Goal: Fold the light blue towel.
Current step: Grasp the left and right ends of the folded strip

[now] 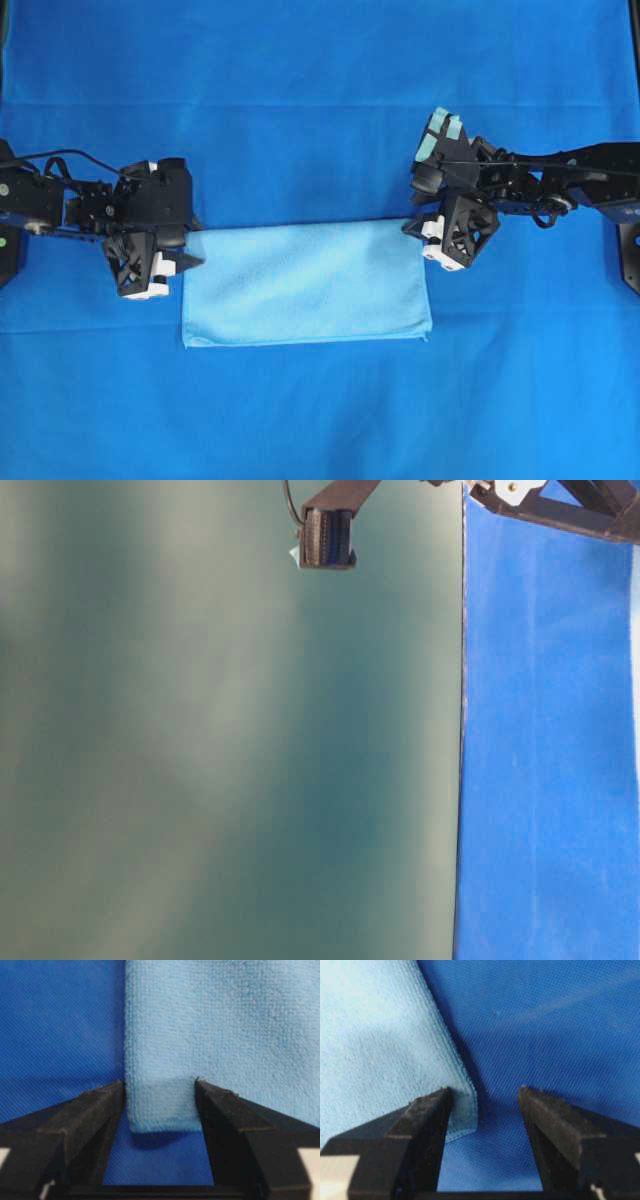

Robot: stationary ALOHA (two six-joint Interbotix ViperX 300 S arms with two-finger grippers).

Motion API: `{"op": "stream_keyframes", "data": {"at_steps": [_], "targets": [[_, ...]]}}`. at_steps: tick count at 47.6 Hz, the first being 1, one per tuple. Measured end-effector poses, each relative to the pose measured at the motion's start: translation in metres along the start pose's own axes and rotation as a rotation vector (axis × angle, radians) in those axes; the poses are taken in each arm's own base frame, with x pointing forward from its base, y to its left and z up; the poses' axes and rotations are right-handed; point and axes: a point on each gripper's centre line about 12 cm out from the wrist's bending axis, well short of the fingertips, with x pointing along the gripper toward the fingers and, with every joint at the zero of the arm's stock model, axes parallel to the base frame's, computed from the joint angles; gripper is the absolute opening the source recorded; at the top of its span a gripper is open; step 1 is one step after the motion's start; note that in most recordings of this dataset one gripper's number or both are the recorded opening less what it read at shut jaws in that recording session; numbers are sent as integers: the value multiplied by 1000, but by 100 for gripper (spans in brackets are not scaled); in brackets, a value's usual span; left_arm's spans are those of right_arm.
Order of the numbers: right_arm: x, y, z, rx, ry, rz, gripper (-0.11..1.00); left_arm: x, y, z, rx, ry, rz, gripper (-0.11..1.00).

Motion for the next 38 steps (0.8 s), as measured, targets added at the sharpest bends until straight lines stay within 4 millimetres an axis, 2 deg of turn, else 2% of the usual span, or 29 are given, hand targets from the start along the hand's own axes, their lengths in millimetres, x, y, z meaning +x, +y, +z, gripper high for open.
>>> {"op": "stream_keyframes", "data": {"at_steps": [3, 7, 10, 13, 17, 19, 38], "targets": [[0, 0, -2, 1, 4, -1, 59, 0, 0, 0, 0, 1, 1, 43], [0, -1, -1, 4, 4, -3, 55, 0, 0, -1, -4, 8, 1, 25], [0, -1, -1, 5, 5, -3, 47, 0, 0, -1, -3, 15, 2, 12], [1, -1, -2, 6, 7, -2, 34, 0, 0, -1, 1, 22, 0, 3], [1, 3, -2, -2, 9, 6, 9, 0, -2, 0, 6, 33, -3, 3], [1, 7, -4, -10, 14, 12, 1, 0, -3, -1, 6, 42, -4, 3], [0, 18, 1, -10, 11, 35, 1, -7, -4, 0, 11, 59, -6, 3]]}}
